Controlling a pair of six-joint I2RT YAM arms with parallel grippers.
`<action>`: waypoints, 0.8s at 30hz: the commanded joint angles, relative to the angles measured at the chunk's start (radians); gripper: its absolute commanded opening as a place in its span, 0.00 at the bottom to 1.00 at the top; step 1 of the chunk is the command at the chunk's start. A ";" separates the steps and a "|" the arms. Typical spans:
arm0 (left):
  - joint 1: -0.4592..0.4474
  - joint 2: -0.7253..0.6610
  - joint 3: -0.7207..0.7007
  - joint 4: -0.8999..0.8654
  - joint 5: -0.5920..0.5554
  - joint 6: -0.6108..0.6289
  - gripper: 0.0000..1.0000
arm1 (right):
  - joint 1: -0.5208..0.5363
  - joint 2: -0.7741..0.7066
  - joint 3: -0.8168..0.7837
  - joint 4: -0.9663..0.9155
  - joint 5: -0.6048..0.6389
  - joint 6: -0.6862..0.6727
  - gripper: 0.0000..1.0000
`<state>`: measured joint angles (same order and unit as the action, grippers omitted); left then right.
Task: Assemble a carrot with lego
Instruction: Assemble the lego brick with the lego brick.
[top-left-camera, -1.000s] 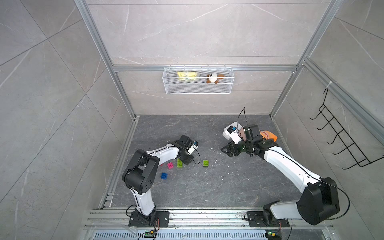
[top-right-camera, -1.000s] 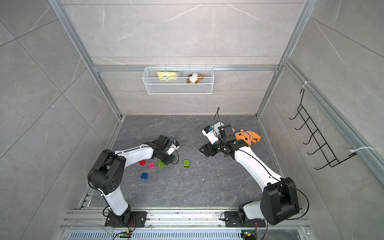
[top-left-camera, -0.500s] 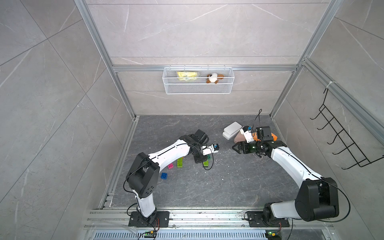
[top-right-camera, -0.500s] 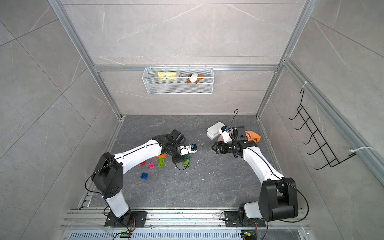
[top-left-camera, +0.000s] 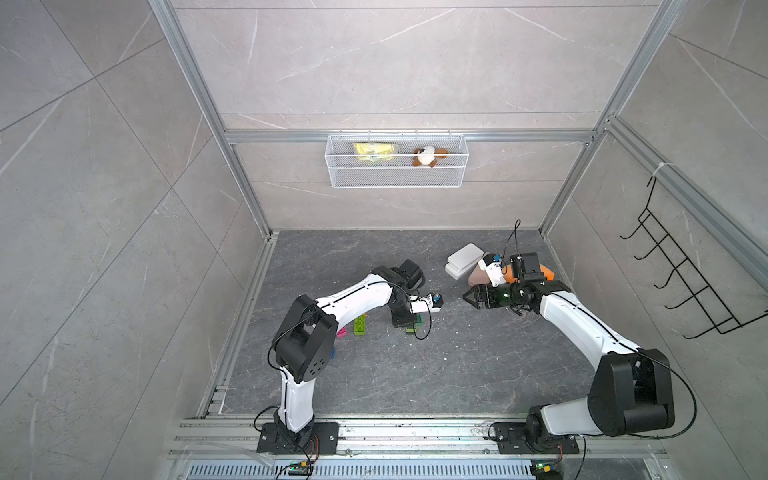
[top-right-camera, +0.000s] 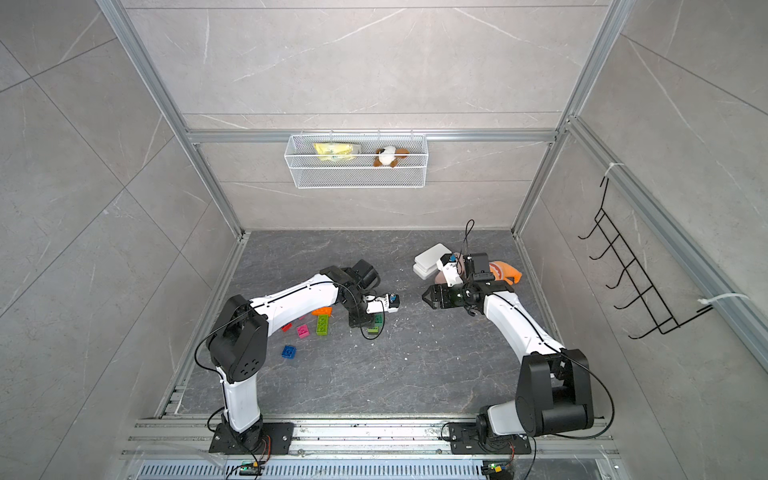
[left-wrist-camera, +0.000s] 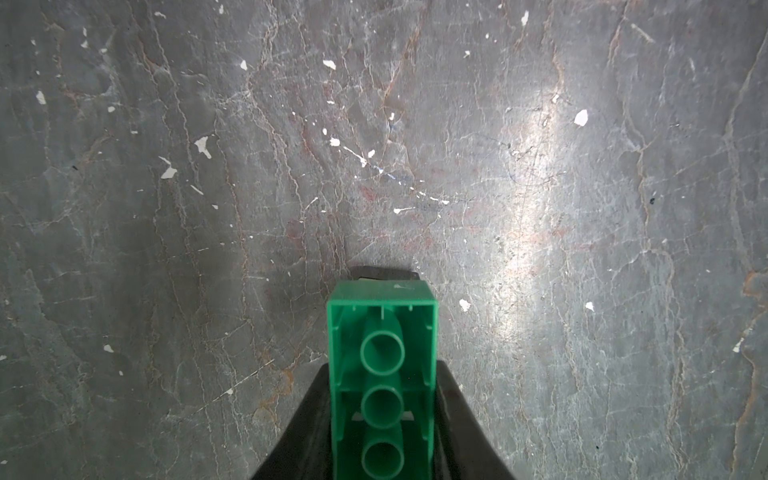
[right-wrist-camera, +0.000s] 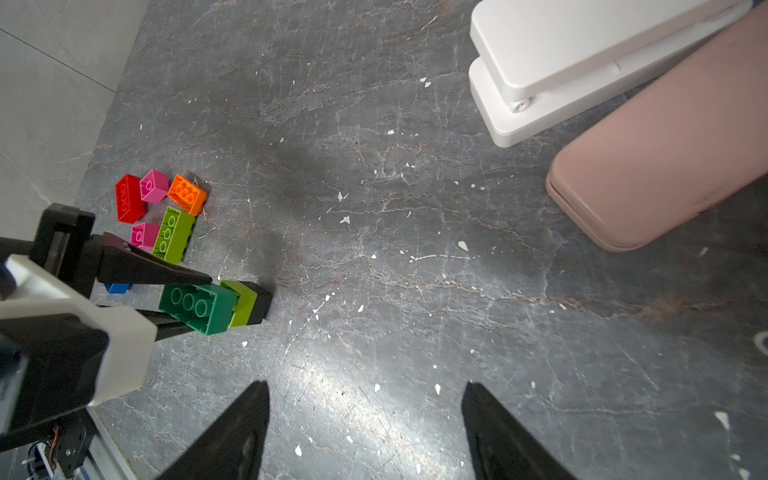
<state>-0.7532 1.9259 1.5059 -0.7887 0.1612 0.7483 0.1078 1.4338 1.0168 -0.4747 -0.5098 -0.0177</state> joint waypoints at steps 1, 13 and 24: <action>-0.005 0.023 0.041 -0.030 0.016 0.029 0.13 | -0.003 0.014 0.002 -0.025 -0.017 0.005 0.76; -0.004 0.039 0.019 -0.009 0.043 0.034 0.13 | -0.003 0.031 0.006 -0.030 -0.019 0.003 0.76; -0.004 0.060 -0.012 0.012 0.037 0.039 0.13 | -0.003 0.040 0.009 -0.036 -0.019 0.003 0.75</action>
<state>-0.7532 1.9667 1.5101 -0.7765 0.1711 0.7662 0.1078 1.4551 1.0168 -0.4789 -0.5140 -0.0177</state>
